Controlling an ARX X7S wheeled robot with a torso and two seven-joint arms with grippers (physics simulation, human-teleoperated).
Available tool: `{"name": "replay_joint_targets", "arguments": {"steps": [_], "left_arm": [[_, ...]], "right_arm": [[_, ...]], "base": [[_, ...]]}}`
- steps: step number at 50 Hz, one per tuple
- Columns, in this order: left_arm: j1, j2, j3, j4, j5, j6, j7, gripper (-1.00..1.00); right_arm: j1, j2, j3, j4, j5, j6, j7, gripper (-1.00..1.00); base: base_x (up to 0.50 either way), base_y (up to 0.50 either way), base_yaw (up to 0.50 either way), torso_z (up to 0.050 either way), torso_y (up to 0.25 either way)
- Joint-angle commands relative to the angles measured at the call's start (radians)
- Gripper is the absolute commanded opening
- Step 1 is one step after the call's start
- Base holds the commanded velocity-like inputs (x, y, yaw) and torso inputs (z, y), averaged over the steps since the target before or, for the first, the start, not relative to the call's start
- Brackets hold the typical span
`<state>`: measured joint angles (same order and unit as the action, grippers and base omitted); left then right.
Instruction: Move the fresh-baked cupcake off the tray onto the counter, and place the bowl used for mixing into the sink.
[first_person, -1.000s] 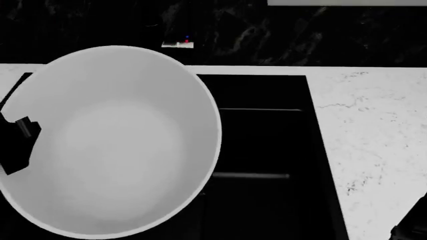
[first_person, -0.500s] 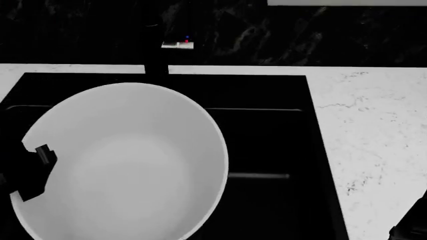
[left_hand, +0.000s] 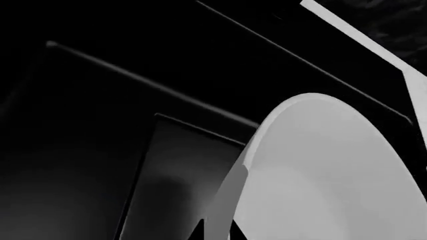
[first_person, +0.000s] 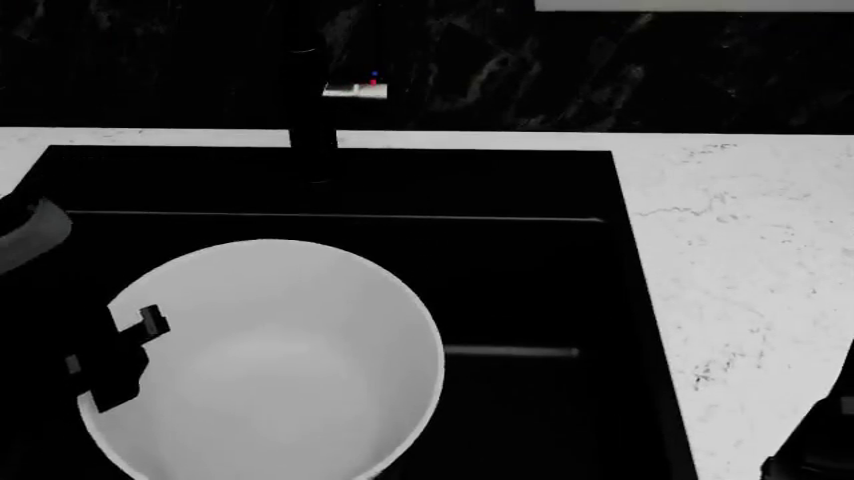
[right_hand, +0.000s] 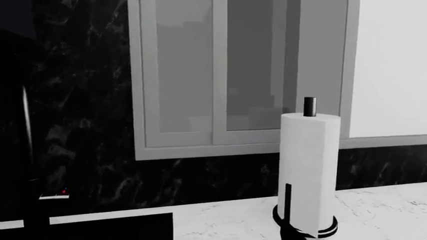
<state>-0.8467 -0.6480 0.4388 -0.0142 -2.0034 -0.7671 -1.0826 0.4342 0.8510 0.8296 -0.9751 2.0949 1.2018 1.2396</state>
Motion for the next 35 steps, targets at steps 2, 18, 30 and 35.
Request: {"name": "replay_joint_targets", "arguments": {"steps": [2, 18, 30, 35], "left_arm": [[-0.058, 0.041, 0.089, -0.212, 0.091, -0.029, 0.029, -1.0], [-0.135, 0.1, 0.18, -0.391, 0.22, -0.05, 0.108, -1.0], [-0.201, 0.122, 0.277, -0.442, 0.333, -0.104, 0.147, -1.0], [-0.239, 0.143, 0.303, -0.507, 0.358, -0.124, 0.181, -1.0]], "right_arm": [[0.0, -0.011, -0.009, -0.001, -0.012, 0.011, -0.012, 1.0], [0.016, -0.015, -0.055, -0.001, -0.024, -0.001, -0.003, 1.0], [0.018, -0.021, -0.056, -0.004, -0.027, 0.0, -0.008, 1.0], [0.027, -0.023, -0.072, -0.006, -0.029, -0.007, -0.002, 1.0]], "base": [[0.0, 0.0, 0.0, 0.0, 0.0], [0.0, 0.0, 0.0, 0.001, 0.0], [0.0, 0.0, 0.0, 0.0, 0.0], [0.0, 0.0, 0.0, 0.0, 0.002]]}}
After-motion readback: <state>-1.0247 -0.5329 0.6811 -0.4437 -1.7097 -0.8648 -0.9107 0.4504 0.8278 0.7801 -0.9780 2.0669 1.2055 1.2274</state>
